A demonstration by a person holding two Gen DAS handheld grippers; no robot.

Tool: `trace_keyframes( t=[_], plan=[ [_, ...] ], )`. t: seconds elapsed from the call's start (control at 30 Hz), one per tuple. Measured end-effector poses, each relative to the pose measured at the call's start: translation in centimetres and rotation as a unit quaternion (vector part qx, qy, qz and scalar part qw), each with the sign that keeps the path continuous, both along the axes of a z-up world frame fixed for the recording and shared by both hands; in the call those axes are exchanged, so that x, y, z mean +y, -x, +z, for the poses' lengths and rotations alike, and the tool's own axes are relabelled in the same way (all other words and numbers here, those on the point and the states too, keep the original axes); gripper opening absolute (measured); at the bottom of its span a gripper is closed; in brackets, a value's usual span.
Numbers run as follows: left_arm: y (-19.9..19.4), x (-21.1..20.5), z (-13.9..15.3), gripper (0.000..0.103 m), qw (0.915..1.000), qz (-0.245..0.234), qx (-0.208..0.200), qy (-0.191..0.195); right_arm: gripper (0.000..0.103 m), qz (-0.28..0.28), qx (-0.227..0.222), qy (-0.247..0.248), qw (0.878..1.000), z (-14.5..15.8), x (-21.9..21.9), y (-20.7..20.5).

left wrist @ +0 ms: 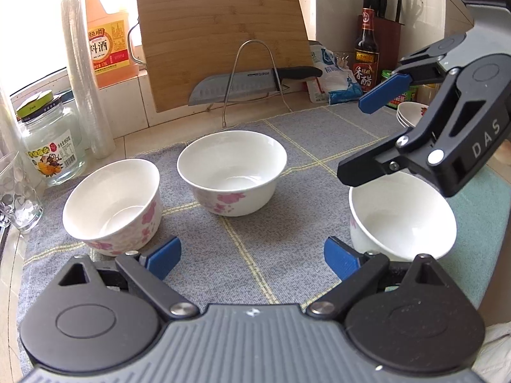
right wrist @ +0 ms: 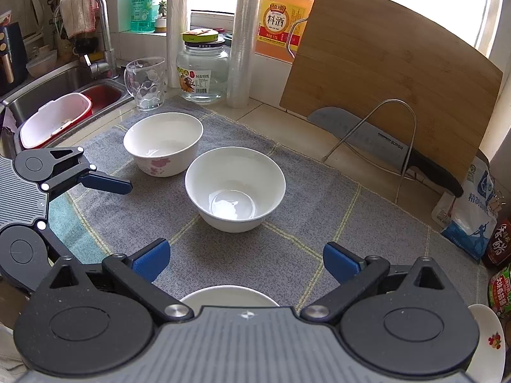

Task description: Organize plates and bowls

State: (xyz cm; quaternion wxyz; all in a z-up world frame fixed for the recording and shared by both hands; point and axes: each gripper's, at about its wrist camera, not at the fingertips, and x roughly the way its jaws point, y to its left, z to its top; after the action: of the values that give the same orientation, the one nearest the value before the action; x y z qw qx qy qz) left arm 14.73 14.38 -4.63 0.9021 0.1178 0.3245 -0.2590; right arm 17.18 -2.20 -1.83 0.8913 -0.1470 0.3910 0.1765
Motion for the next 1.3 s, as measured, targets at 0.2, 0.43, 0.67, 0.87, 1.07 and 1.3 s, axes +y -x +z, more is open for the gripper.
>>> trace_keyframes(
  t=[0.2,0.43,0.67,0.87,1.07,1.3],
  plan=[
    [-1.4,-0.3,-0.4,0.096,0.9999,0.015,-0.004,0.000,0.103,0.002,-0.007,0.006,1.000,0.2,0.0,-1.7],
    [-3.0,-0.9,-1.1,0.096,0.9994,0.033,-0.005,-0.001,0.103,0.015,-0.001,0.001,1.000,-0.3,0.0,-4.1],
    [-4.5,-1.8,-1.4,0.096,0.9993,0.037,-0.005,0.005,0.103,0.031,0.010,-0.005,0.999,-1.1,0.4,-6.2],
    [-5.5,-2.3,-1.5,0.095,0.9992,0.039,-0.006,0.007,0.103,0.040,0.025,-0.011,0.999,-2.0,0.4,-8.0],
    [-6.0,-2.4,-1.7,0.095,0.9992,0.038,-0.009,0.005,0.102,0.055,0.037,-0.021,0.998,-2.6,0.7,-9.8],
    [-6.1,-2.4,-1.6,0.093,0.9990,0.042,-0.012,0.009,0.088,0.075,0.058,-0.020,0.995,-3.8,1.4,-11.6]
  ],
)
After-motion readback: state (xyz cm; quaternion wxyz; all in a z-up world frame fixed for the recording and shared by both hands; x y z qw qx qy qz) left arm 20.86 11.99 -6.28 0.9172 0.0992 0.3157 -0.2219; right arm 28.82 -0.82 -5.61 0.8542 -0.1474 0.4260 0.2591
